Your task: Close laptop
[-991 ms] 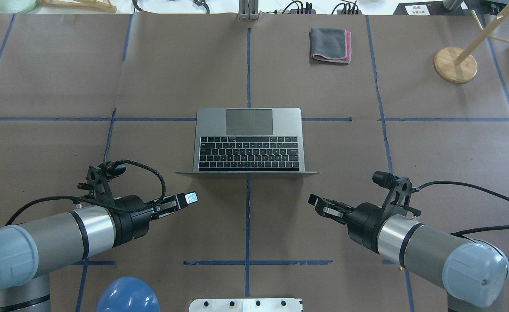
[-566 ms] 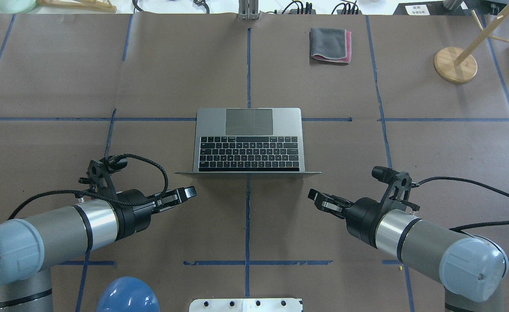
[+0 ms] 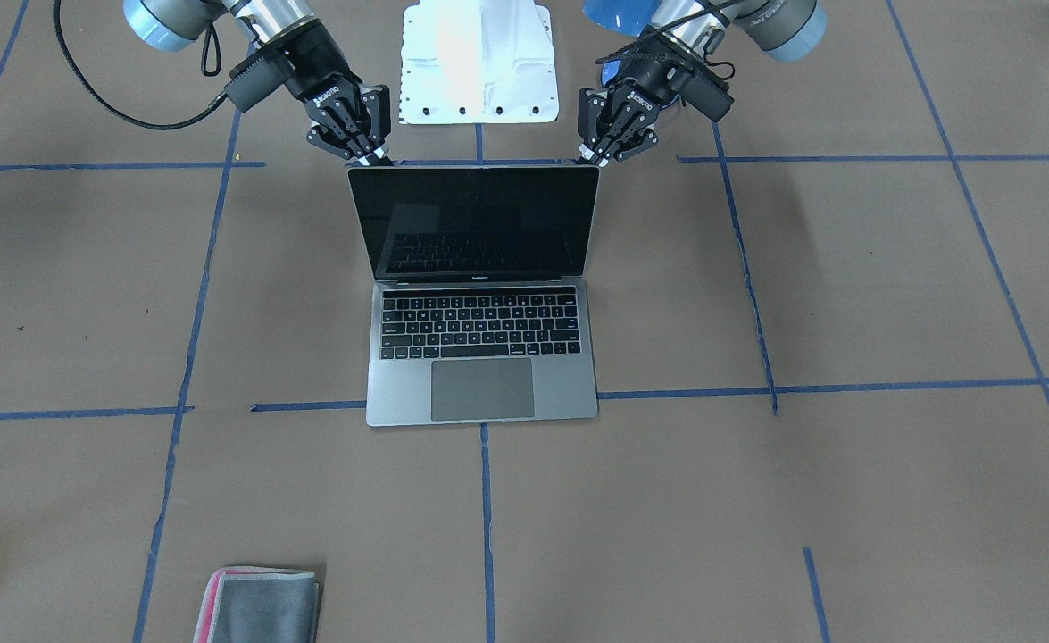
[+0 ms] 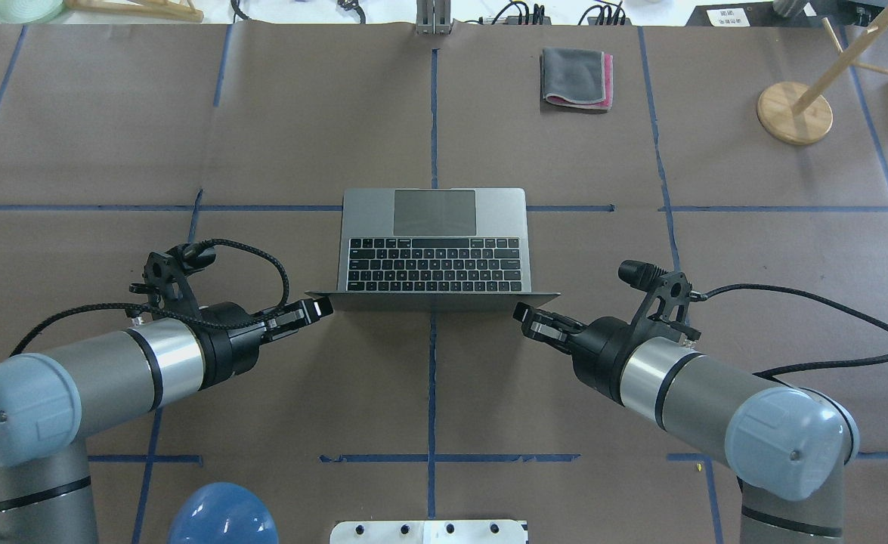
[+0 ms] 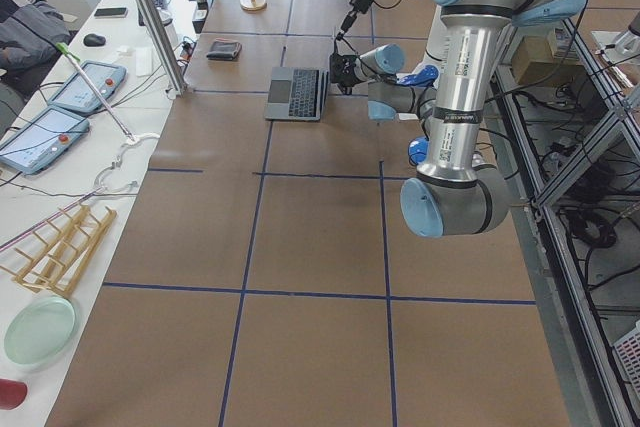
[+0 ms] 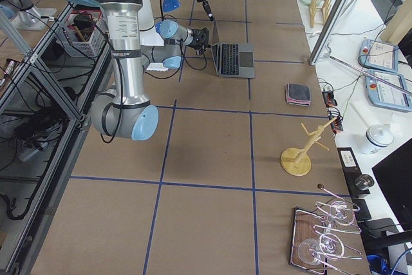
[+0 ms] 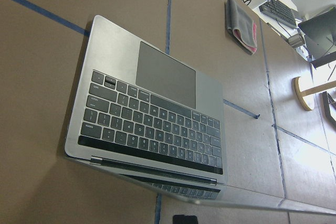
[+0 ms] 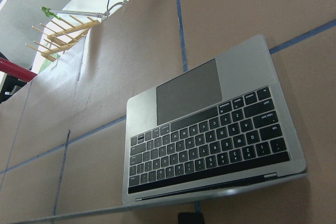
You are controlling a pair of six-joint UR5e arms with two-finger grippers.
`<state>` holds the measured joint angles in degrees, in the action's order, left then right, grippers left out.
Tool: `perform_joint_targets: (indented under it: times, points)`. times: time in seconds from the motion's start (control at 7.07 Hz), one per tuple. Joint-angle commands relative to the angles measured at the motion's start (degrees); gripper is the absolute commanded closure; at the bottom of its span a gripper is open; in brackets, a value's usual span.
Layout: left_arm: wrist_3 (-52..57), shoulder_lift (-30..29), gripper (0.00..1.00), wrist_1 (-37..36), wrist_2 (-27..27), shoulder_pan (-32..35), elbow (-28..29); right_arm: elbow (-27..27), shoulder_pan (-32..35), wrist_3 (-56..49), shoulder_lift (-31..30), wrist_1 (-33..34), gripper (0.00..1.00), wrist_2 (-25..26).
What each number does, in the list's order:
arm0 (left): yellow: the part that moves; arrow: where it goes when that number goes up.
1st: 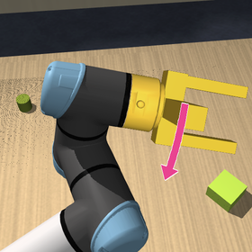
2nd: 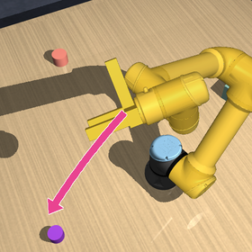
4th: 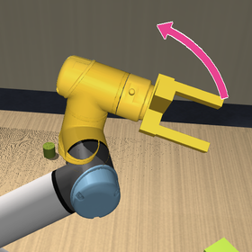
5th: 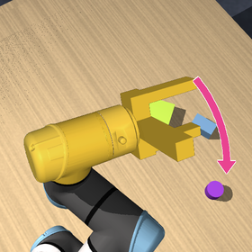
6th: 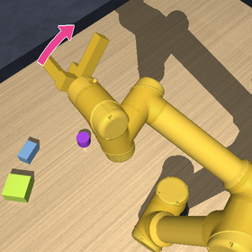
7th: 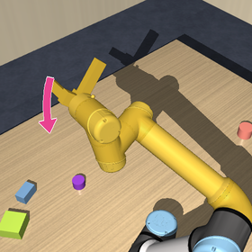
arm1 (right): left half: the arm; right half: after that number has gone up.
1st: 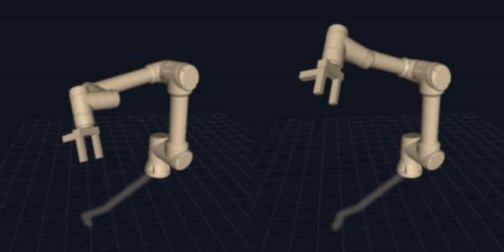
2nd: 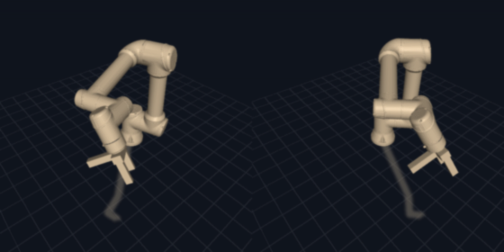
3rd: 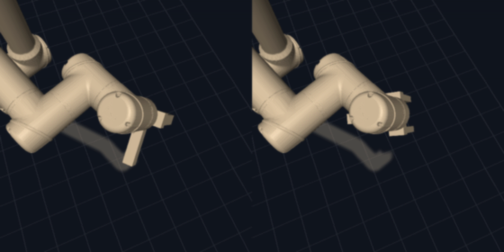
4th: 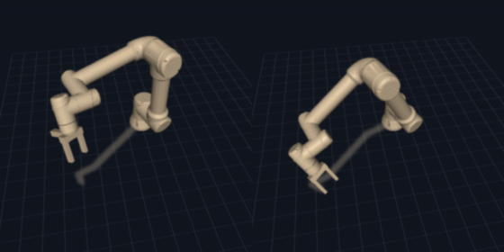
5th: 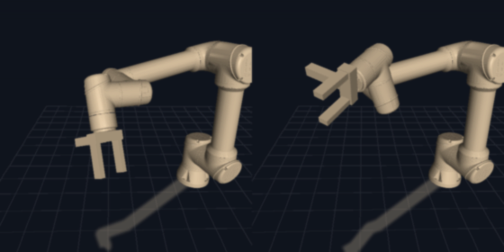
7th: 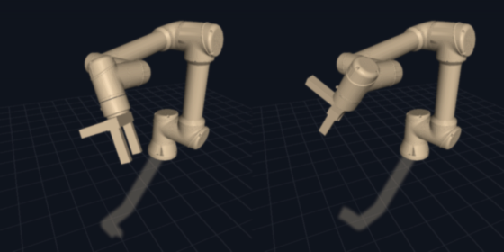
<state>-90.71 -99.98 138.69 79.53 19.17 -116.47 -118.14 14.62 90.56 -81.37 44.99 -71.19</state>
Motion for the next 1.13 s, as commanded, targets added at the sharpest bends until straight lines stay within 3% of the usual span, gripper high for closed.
perform_joint_targets:
  times: [0.0,0.42,0.71,0.99]
  points:
    - [0.0,-0.9,1.00,-1.6,0.1,1.9,0.1,0.5,2.3,-0.1,0.2,1.0,1.00,-0.8]
    - [0.0,-5.3,1.00,-7.9,0.1,3.6,0.5,3.2,5.0,-0.2,2.9,2.2,1.00,-2.0]
    - [0.0,-7.8,1.00,-7.9,0.1,5.5,4.3,7.8,7.8,-0.2,8.3,5.4,1.00,-4.7]
    - [0.0,-11.8,1.00,-7.9,0.3,8.2,10.2,9.6,10.4,-0.2,8.9,5.5,1.00,-7.8]
